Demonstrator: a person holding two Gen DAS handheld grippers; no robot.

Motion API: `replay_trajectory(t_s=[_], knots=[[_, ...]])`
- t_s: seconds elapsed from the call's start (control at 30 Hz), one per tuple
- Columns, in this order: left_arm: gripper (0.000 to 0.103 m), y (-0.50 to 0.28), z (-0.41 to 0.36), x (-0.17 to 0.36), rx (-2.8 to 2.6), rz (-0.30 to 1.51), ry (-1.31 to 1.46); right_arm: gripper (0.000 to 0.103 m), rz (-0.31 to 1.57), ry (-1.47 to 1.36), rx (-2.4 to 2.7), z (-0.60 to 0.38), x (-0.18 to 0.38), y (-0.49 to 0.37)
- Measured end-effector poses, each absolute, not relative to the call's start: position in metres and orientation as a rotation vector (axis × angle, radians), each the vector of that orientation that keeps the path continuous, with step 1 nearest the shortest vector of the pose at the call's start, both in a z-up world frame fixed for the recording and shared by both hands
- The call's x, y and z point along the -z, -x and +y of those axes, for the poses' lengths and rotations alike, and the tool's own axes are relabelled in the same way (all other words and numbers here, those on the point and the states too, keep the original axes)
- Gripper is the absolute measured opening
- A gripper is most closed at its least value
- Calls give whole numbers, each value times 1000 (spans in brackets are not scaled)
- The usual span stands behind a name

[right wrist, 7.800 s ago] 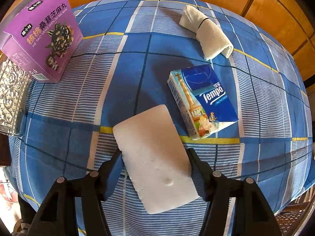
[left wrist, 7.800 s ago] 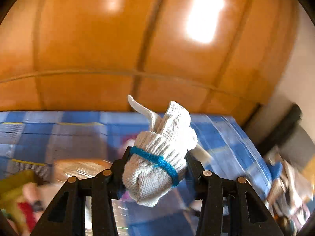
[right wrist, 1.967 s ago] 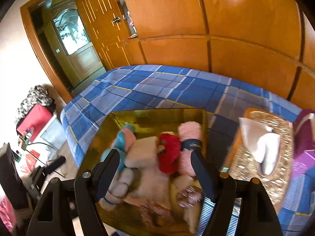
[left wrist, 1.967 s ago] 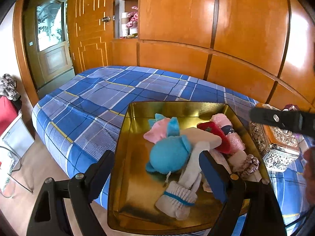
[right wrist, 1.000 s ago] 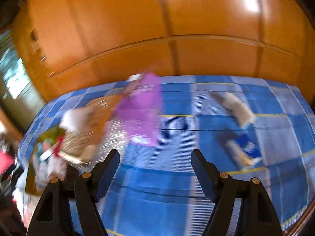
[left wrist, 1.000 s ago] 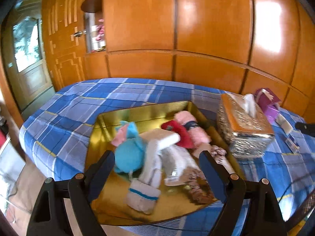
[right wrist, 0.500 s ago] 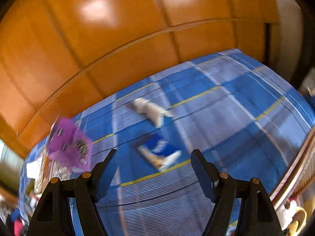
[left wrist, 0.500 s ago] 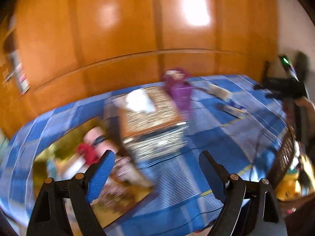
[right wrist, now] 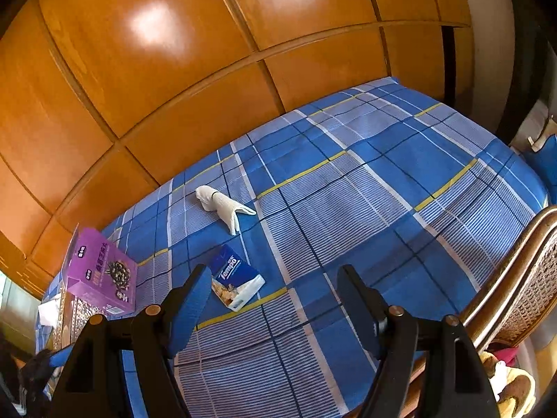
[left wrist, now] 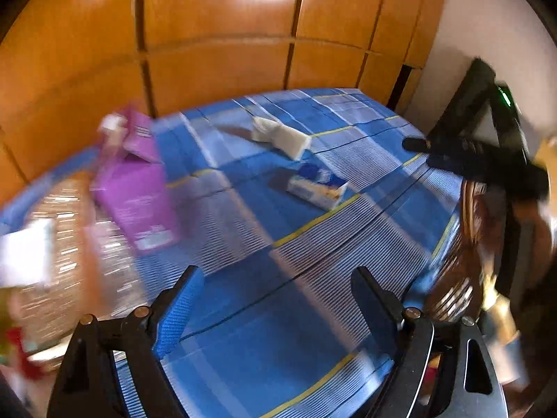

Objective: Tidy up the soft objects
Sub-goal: 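Move the right tool toward the white rolled towel while the left tool moves to the Tempo pack, then close the left tool on the blue Tempo pack while the right tool grasps the white rolled towel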

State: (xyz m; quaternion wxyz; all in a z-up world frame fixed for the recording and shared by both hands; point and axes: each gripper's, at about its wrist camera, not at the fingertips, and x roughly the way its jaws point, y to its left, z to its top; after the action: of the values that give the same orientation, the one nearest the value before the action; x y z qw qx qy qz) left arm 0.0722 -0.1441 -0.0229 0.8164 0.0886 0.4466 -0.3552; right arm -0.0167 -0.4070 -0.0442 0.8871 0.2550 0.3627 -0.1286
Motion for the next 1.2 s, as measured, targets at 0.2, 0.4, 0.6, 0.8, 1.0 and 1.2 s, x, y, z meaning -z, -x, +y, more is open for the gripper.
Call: replay_trajectory(t_s=[0.2,0.4,0.6,0.8,1.0,1.2], knots=[[85,-113,-214,45,744,1115,-75,76,743,-548,255,-414,50,15],[87,-144,-266,76,676,1243,-9,76,699,-617,217,-420,53,15],[88,-172,-293,105,577,1358,108,76,698,-690,157,-426,60,13],[86,-178,-321,113,508,1318,47,76,691,-716,109,-427,62,13],[66,-165,-313,112,649,1236,-79,76,690,-722,99,-427,62,14],[67,-141,-264,111,797,1236,-207,76,734,-702,109,-424,63,8]])
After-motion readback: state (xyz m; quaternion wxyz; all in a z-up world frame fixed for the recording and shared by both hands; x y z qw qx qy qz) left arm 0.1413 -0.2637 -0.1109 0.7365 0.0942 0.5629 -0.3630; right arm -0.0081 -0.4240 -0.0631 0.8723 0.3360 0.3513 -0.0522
